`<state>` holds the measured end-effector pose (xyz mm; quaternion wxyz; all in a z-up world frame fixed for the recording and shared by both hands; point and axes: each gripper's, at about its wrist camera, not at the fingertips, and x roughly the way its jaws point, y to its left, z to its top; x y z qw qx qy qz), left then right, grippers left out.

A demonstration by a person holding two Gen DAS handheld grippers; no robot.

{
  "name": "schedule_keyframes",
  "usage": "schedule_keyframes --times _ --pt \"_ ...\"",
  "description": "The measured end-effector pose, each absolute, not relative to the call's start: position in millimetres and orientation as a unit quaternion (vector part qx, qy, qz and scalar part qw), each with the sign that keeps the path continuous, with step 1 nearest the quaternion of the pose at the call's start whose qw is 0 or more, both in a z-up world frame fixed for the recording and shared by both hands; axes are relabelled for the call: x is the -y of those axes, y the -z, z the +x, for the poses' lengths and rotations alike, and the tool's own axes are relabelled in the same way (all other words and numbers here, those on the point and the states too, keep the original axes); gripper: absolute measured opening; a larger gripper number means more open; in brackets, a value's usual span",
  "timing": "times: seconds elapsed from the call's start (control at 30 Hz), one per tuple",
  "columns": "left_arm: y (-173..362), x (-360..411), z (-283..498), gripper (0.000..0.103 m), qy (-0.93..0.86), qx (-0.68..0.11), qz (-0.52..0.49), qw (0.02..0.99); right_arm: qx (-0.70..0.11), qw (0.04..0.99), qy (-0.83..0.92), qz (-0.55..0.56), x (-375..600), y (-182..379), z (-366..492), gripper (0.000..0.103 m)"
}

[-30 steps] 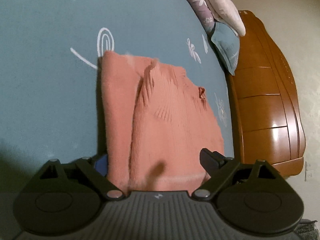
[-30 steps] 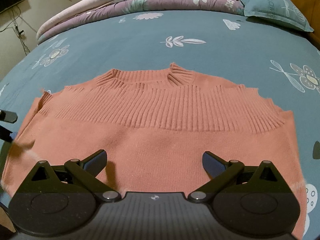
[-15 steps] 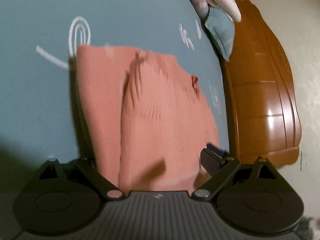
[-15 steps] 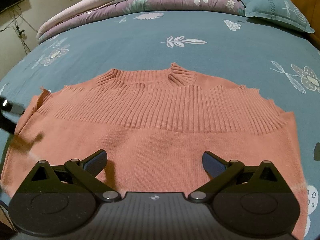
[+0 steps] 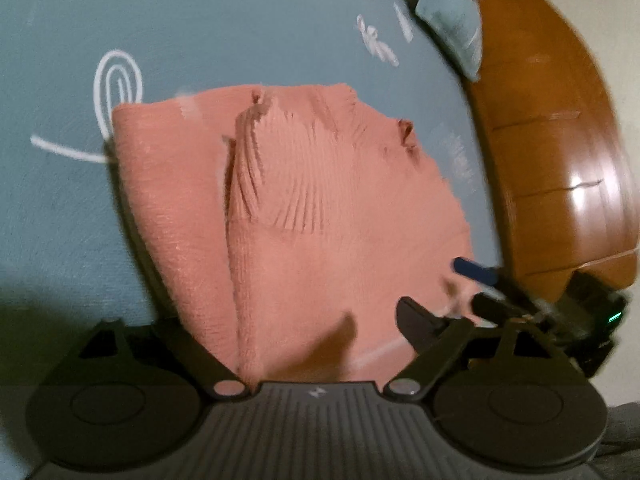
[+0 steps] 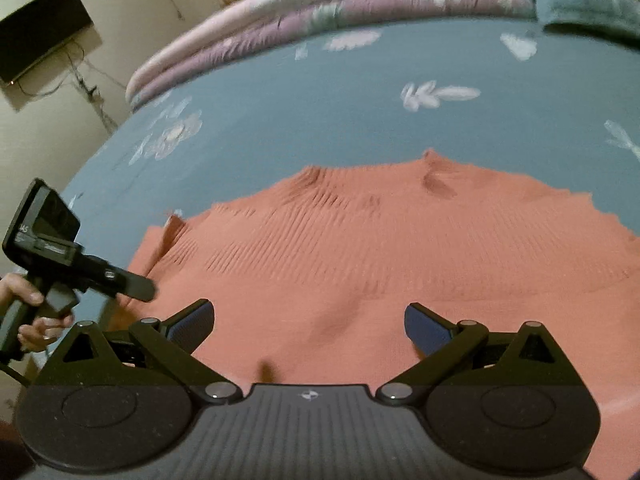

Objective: Fold clothes
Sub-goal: 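Lower the left tool onto the sweater's side edge beside the collar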

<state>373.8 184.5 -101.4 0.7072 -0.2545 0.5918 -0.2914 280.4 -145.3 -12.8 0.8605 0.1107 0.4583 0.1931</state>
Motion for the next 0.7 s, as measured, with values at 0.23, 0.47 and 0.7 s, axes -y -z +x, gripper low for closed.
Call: schedule_keyframes --times 0.23,0.47,0.7 --pt "99 -179 375 0.083 0.278 -0.59 -0.247 0.717 -0.484 0.845 -0.209 0.084 127 -7 280 0.103" --pt "97 -180 360 0.078 0.257 -0.589 -0.268 0.717 -0.491 0.831 -0.251 0.069 106 -15 281 0.103" --pt "106 -186 374 0.077 0.27 -0.575 -0.29 0.715 -0.486 0.828 -0.273 0.065 98 -20 274 0.103"
